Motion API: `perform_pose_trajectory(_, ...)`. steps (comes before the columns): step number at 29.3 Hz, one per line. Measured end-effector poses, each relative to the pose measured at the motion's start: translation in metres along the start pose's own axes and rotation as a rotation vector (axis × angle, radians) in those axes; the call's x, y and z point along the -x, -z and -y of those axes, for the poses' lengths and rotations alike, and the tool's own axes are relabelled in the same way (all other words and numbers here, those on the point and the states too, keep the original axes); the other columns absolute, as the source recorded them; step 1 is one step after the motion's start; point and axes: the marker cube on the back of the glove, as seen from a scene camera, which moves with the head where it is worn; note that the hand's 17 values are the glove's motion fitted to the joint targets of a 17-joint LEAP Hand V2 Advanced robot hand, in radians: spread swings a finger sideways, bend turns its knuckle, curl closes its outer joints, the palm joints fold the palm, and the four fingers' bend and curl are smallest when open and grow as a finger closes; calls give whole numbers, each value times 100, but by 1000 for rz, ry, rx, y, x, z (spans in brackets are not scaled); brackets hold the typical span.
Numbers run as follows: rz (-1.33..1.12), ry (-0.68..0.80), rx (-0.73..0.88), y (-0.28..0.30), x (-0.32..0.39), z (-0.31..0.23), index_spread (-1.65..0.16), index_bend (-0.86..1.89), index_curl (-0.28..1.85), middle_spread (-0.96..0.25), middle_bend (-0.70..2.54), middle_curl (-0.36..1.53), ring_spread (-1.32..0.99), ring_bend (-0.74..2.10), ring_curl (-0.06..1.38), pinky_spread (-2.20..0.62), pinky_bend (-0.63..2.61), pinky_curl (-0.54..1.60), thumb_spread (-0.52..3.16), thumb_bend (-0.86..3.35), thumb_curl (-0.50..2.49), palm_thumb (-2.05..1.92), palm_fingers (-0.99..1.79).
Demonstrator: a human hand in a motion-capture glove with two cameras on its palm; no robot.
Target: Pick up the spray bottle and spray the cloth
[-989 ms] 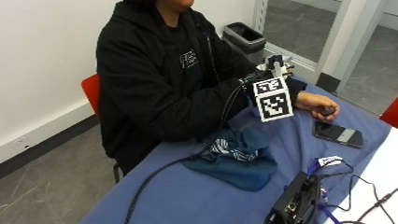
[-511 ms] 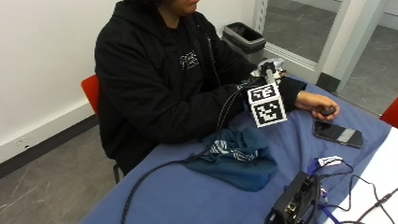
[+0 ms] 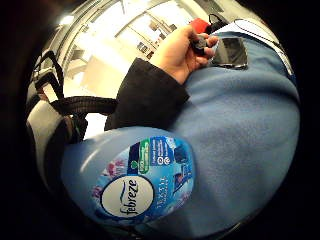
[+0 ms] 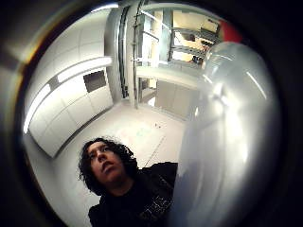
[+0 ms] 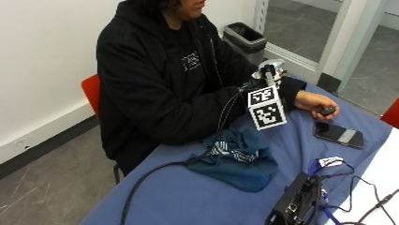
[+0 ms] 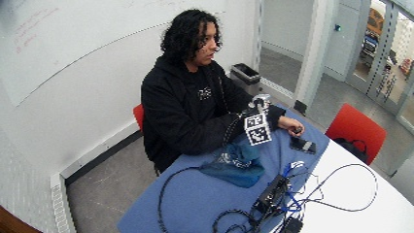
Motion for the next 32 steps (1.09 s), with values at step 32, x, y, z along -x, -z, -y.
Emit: perform_pose_trajectory(32, -665, -373, 387, 63, 62, -99, -23, 13, 42, 3, 37, 44, 3, 36, 35, 19, 27, 33, 106, -1, 51, 97, 43)
